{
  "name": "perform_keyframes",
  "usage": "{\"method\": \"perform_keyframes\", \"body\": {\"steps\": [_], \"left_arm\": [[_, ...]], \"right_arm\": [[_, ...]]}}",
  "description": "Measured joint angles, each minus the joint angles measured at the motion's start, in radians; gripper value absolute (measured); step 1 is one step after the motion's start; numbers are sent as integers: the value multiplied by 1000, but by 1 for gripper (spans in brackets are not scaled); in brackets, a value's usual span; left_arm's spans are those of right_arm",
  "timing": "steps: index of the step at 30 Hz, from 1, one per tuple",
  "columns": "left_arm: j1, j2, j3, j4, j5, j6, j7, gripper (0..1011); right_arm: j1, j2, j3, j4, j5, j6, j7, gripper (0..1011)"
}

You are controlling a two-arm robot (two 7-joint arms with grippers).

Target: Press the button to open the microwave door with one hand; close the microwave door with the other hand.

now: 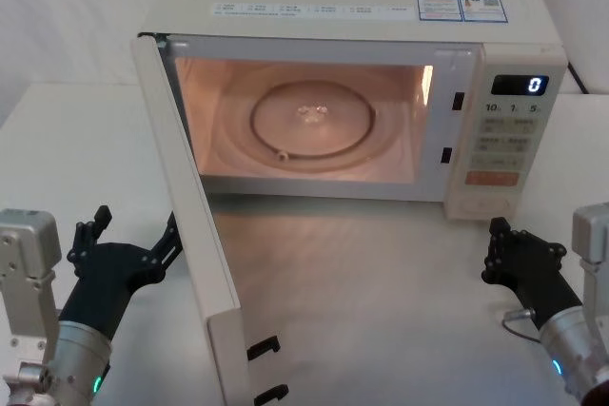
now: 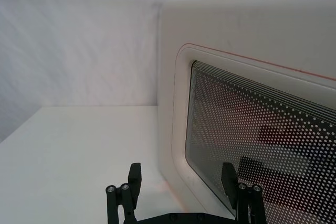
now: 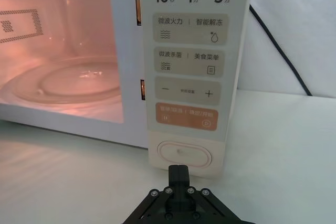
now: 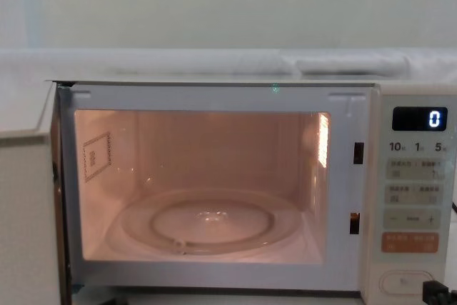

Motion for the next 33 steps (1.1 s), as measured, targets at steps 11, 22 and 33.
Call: {"method": "perform_keyframes", "body": {"steps": [11, 22, 33], "left_arm": [[0, 0, 0, 0, 0, 0, 0, 1001], [0, 0, 0, 0, 0, 0, 0, 1001], [0, 0, 0, 0, 0, 0, 0, 1001]], "right_arm": [[-57, 45, 14, -54, 42, 6, 33, 18], [-78, 79, 19, -65, 61, -18, 50, 332], [-81, 84, 25, -60, 63, -28, 43, 672]]}}
